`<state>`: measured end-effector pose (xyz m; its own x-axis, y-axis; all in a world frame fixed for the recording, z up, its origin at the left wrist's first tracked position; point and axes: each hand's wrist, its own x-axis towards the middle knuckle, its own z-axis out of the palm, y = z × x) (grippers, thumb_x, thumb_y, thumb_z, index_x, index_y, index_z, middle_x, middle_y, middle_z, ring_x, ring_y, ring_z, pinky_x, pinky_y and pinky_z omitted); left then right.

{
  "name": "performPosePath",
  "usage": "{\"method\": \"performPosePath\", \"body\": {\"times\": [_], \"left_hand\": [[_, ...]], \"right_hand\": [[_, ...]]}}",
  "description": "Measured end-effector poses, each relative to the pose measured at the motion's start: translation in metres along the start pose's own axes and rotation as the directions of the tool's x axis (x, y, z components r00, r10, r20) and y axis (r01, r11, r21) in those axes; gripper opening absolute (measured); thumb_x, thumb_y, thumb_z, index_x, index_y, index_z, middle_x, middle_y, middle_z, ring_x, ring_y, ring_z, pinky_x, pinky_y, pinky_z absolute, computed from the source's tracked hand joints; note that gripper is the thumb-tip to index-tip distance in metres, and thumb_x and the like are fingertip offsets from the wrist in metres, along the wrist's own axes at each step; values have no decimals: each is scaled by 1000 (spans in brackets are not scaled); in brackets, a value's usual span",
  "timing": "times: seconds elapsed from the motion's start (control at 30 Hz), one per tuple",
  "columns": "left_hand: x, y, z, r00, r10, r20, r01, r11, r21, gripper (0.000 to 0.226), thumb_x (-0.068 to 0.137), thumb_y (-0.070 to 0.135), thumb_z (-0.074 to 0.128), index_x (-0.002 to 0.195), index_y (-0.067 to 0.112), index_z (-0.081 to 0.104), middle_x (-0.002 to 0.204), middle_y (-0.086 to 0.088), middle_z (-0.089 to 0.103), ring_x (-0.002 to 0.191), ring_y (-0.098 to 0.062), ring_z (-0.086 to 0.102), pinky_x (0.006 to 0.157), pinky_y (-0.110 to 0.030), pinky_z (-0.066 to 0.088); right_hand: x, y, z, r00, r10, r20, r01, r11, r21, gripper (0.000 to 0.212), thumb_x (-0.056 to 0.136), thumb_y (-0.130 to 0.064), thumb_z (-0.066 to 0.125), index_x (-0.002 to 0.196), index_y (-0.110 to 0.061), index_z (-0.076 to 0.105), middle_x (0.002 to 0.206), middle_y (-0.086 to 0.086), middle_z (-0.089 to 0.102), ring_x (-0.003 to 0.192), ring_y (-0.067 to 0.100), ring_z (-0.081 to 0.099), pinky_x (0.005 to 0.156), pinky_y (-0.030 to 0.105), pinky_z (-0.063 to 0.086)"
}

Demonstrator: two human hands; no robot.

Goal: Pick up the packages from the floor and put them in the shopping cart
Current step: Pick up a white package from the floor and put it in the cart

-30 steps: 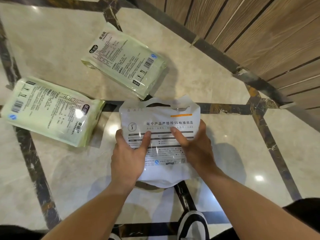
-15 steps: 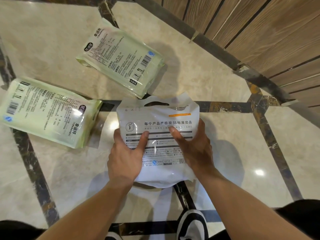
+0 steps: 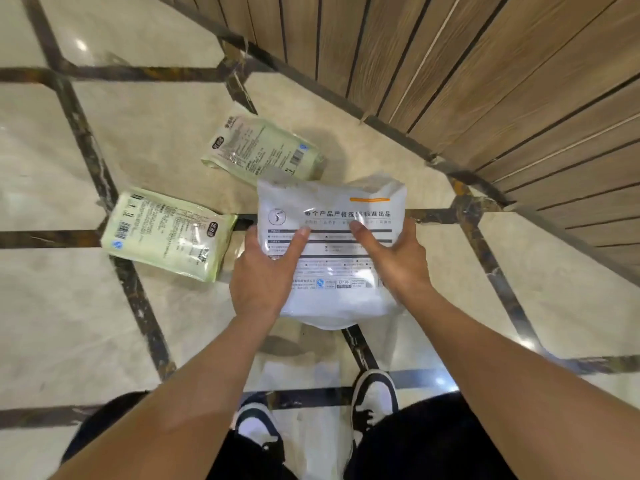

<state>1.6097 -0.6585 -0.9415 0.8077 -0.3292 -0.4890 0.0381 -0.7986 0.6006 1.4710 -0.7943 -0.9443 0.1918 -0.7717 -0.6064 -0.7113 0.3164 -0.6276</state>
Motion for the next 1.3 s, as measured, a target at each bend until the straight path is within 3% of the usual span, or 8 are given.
{"method": "performPosePath", "body": {"times": [0.13, 0.3, 0.43, 0.6, 0.77, 0.87, 1.17, 1.3], "left_hand": [[-54, 70, -75, 998, 53, -14, -54, 996, -65, 77, 77, 87, 56, 127, 29, 60, 111, 9, 72, 106, -24, 69, 94, -43, 55], [-135, 183, -185, 989, 146, -17, -147, 988, -52, 62, 82, 80, 60, 119, 31, 61, 91, 19, 67, 96, -23, 68, 85, -38, 52], [-210, 280, -273, 967, 256, -9, -256, 965, -57, 76, 70, 91, 54, 120, 34, 60, 102, 9, 73, 95, -26, 70, 88, -45, 58], [-285, 394, -350, 887, 454, 88, -446, 890, -99, 58, 76, 84, 60, 107, 35, 58, 89, 18, 66, 92, -23, 69, 79, -40, 54], [-370, 485, -390, 702, 677, 221, -665, 734, -136, 75, 75, 88, 57, 126, 33, 59, 109, 4, 74, 109, -31, 68, 93, -44, 53], [-426, 522, -402, 573, 775, 265, -766, 622, -164, 85, 73, 92, 50, 134, 34, 56, 121, 2, 72, 113, -32, 66, 92, -45, 53], [-612, 562, -383, 258, 879, 402, -868, 393, -304, 77, 72, 92, 51, 121, 33, 60, 108, 6, 72, 102, -29, 69, 88, -45, 54], [-711, 562, -356, 92, 890, 446, -879, 283, -384, 69, 80, 84, 56, 125, 33, 61, 108, 9, 71, 90, -21, 63, 62, -28, 42]], "right_hand": [[-68, -79, -58, 997, -77, -6, 77, 997, 21, 87, 78, -73, 79, 147, -33, 43, 123, -4, 73, 116, 27, 69, 104, 46, 56], [-179, -187, -154, 987, -151, -53, 155, 984, 89, 82, 79, -67, 81, 145, -33, 46, 114, -10, 70, 104, 17, 67, 90, 33, 53], [-276, -269, -241, 972, -187, -144, 208, 966, 151, 67, 76, -71, 81, 128, -45, 47, 108, -19, 73, 103, 11, 72, 92, 41, 60], [-390, -346, -341, 917, -197, -346, 271, 946, 178, 67, 81, -64, 81, 133, -40, 48, 106, -22, 68, 110, 17, 69, 94, 34, 54], [-490, -368, -429, 813, -138, -565, 319, 918, 235, 89, 61, -86, 72, 132, -35, 55, 122, -7, 73, 120, 25, 68, 98, 38, 52], [-548, -364, -473, 732, -101, -673, 351, 904, 246, 84, 74, -79, 76, 140, -33, 54, 130, -7, 71, 123, 24, 67, 95, 35, 49], [-709, -283, -574, 520, 31, -854, 393, 878, 271, 85, 74, -82, 73, 143, -37, 49, 126, -15, 70, 118, 18, 67, 102, 43, 52], [-774, -220, -617, 397, 121, -910, 378, 882, 282, 80, 79, -78, 73, 142, -35, 50, 121, -16, 69, 114, 17, 67, 96, 38, 49]]}}
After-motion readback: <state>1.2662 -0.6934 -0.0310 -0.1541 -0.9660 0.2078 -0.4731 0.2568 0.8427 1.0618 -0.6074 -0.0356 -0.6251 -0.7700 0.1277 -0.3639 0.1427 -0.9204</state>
